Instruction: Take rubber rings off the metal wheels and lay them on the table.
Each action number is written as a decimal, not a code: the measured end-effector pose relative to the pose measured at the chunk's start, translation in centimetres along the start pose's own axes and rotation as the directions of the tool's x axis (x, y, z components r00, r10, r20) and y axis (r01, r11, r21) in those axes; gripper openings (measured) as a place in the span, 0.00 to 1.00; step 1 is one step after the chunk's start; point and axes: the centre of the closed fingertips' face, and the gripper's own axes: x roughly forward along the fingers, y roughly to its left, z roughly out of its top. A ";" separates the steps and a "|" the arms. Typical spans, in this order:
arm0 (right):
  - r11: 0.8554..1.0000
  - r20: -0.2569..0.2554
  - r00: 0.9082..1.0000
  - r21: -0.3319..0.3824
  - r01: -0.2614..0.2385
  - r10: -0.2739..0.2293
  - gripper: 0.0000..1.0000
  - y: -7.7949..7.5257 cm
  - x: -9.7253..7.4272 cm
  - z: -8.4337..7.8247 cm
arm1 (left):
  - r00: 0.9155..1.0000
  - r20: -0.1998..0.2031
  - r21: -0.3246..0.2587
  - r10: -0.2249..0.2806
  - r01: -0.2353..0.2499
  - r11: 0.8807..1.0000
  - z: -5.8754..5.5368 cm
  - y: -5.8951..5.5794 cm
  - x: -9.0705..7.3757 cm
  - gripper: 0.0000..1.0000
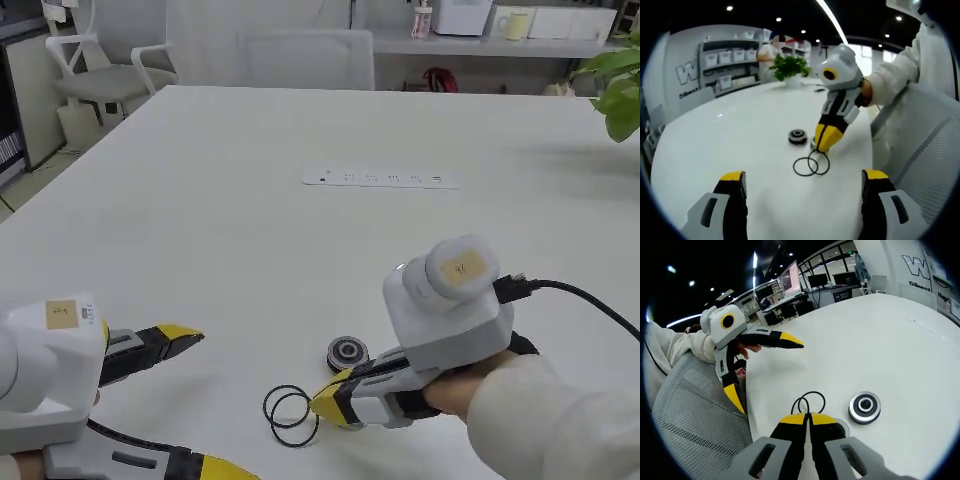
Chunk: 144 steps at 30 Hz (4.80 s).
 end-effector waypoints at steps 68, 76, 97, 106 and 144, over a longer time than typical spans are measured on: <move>0.980 0.232 0.953 0.102 0.173 -0.193 0.26 -8.1 -6.3 2.9 | 0.996 0.086 0.059 -0.006 0.001 0.998 8.6 5.0 -0.7 0.90; 0.980 0.229 0.954 0.082 0.180 -0.194 0.26 -8.2 -6.4 2.8 | 0.991 0.123 0.098 -0.054 0.042 0.994 12.1 5.1 1.6 0.87; 0.984 0.147 0.973 0.035 0.172 -0.176 0.27 -8.2 -5.1 0.4 | 0.986 0.106 0.156 -0.131 0.113 0.981 11.1 3.1 7.9 0.64; 0.989 0.119 0.982 0.012 0.149 -0.149 0.28 -7.7 -4.3 -0.4 | 0.984 0.100 0.115 -0.150 0.138 0.984 9.2 2.7 8.6 0.57; 0.987 0.098 0.988 -0.095 0.133 -0.123 0.25 -7.7 -2.4 -0.5 | 0.983 -0.032 0.146 -0.183 0.186 0.972 4.2 0.7 11.6 0.15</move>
